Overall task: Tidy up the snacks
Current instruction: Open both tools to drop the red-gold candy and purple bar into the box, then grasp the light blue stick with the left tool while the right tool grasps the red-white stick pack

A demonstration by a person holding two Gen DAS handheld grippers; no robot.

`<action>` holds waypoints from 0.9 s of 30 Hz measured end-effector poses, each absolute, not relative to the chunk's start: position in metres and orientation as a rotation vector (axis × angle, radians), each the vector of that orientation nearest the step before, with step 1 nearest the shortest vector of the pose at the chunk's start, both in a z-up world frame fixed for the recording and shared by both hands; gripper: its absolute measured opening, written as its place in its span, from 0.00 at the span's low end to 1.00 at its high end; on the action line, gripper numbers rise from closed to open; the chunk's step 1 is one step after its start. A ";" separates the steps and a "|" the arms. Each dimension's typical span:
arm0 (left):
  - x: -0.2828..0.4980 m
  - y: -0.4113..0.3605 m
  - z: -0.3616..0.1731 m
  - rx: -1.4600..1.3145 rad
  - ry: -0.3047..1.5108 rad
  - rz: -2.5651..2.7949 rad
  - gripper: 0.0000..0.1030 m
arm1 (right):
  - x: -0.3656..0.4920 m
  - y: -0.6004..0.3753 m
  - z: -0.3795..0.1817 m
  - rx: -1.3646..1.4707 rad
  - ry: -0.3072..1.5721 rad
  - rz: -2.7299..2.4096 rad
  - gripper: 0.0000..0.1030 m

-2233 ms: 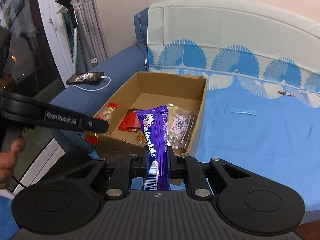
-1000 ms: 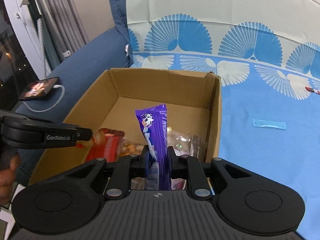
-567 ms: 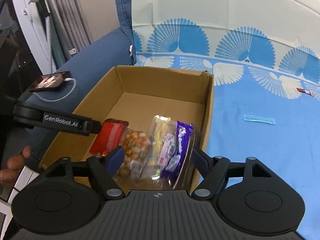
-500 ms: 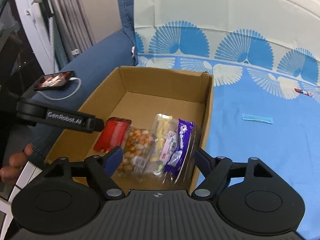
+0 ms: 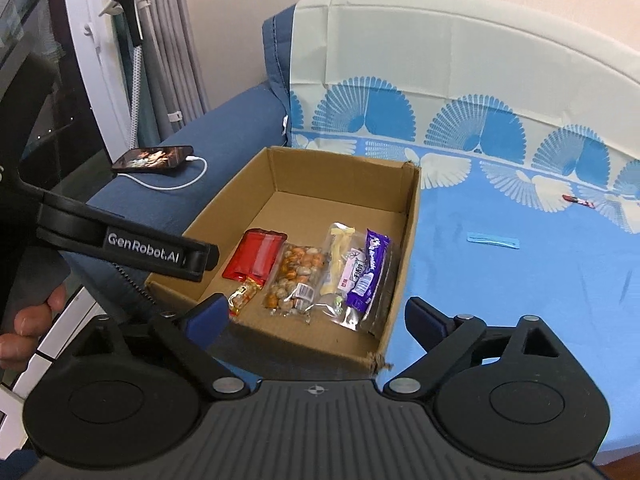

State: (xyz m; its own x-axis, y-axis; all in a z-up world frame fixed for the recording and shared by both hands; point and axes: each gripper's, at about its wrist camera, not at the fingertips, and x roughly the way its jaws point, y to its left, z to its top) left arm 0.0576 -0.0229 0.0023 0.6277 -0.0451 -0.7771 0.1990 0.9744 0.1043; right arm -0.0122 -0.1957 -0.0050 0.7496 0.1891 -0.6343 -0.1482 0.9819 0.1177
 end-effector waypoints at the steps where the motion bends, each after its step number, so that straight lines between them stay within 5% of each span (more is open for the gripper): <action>1: 0.053 -0.024 0.004 0.193 0.875 -0.148 1.00 | -0.018 -0.198 -0.003 0.062 0.689 0.181 0.96; 15: 0.014 -0.112 0.035 0.418 0.747 -0.322 1.00 | -0.078 -0.282 0.007 0.121 0.565 -0.002 0.98; 27: 0.138 -0.282 -0.017 0.631 0.838 -0.498 1.00 | -0.018 -0.475 -0.014 0.052 0.539 -0.283 1.00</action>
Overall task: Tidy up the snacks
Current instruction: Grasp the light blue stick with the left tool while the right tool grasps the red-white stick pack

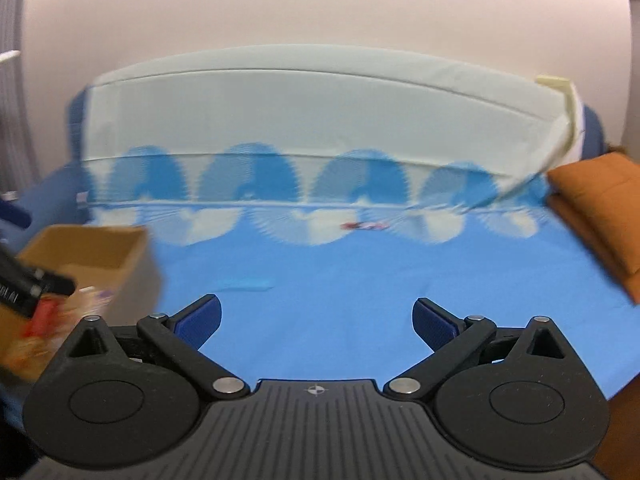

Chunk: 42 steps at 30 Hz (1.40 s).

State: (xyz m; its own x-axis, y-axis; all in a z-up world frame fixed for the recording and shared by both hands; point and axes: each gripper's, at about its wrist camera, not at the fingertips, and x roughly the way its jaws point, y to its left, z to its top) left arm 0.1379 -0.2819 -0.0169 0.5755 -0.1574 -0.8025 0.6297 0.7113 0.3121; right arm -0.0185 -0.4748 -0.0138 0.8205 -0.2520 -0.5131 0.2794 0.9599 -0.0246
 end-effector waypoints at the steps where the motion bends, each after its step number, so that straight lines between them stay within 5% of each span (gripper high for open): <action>1: 0.160 -0.296 -0.031 0.635 0.881 -0.502 1.00 | -0.002 -0.493 -0.020 0.035 0.547 -0.291 1.00; 8: 0.298 -0.366 -0.131 0.669 1.080 -0.435 1.00 | 0.150 -0.599 -0.102 -0.058 0.717 -0.346 1.00; 17: 0.404 -0.403 -0.232 0.644 1.174 -0.541 1.00 | 0.347 -0.678 -0.216 -0.095 0.708 -0.337 1.00; 27: 0.432 -0.400 -0.238 0.604 1.127 -0.724 0.95 | 0.442 -0.695 -0.256 -0.053 0.633 -0.214 0.98; 28: 0.428 -0.402 -0.235 0.602 1.114 -0.730 0.91 | 0.443 -0.695 -0.255 -0.049 0.634 -0.206 0.87; 29: 0.424 -0.402 -0.229 0.594 1.093 -0.747 0.71 | 0.441 -0.695 -0.253 -0.035 0.629 -0.192 0.76; 30: 0.420 -0.402 -0.224 0.590 1.074 -0.762 0.31 | 0.438 -0.693 -0.251 -0.028 0.627 -0.187 0.41; 31: 0.419 -0.402 -0.219 0.577 1.077 -0.773 0.16 | 0.436 -0.689 -0.249 -0.046 0.632 -0.206 0.13; 33: 0.419 -0.400 -0.211 0.501 1.119 -0.763 0.15 | 0.431 -0.683 -0.246 -0.080 0.652 -0.241 0.05; 42: 0.369 -0.371 -0.139 0.286 1.045 -0.743 0.15 | 0.318 -0.659 -0.176 0.166 0.599 -0.302 0.04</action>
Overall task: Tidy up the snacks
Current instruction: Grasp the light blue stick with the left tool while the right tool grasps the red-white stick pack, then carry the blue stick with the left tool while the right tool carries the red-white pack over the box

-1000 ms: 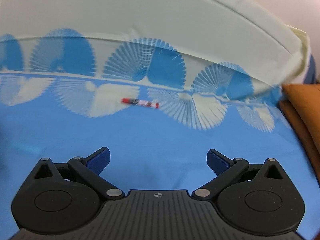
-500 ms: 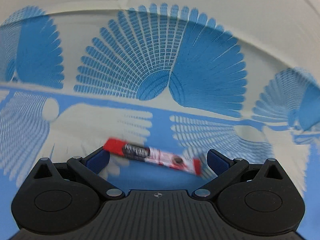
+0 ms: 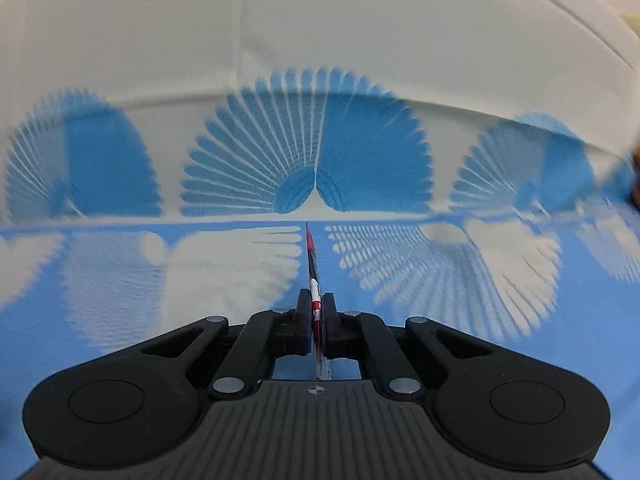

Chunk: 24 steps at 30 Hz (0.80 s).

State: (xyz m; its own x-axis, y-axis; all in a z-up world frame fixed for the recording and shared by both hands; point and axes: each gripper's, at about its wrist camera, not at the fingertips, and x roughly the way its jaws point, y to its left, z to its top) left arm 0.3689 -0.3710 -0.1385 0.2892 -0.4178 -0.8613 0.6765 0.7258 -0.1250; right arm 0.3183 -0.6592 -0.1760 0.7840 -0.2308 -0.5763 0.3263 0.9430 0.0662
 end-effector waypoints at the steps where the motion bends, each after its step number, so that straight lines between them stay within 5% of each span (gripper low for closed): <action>1: 0.357 -0.364 -0.127 0.258 1.038 -0.738 0.15 | 0.296 -0.648 -0.166 0.192 0.592 -0.303 0.04; 14: 0.176 -0.238 -0.004 0.165 0.940 -0.625 0.15 | 0.074 -0.456 -0.066 0.366 0.622 -0.125 0.04; 24: 0.062 -0.117 0.014 0.152 0.976 -0.452 0.15 | -0.003 -0.320 -0.019 0.359 0.689 0.137 0.04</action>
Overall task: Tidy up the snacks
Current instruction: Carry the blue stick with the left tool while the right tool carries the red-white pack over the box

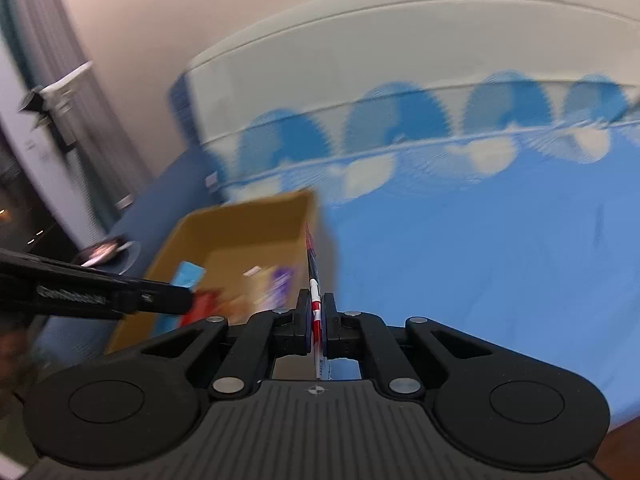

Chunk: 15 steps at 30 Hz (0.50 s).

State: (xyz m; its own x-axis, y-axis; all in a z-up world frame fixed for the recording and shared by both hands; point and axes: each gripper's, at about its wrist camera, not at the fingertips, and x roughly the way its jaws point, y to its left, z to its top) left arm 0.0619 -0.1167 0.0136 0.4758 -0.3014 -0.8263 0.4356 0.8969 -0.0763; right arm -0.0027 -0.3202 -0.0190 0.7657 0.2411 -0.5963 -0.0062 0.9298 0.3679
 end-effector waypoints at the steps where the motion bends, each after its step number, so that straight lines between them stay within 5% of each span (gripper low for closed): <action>1: 0.053 -0.105 0.013 0.142 0.980 -0.442 0.15 | -0.009 -0.307 -0.020 0.356 0.710 0.160 0.05; 15: 0.005 -0.036 0.015 0.063 0.922 -0.395 0.15 | -0.042 -0.227 -0.007 0.214 0.757 0.245 0.05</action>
State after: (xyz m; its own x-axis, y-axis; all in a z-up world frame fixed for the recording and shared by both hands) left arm 0.0055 -0.0357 0.0148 0.5378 -0.3047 -0.7861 0.3581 0.9267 -0.1142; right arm -0.0415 -0.2270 -0.0072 0.7007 0.2949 -0.6497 -0.1419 0.9500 0.2782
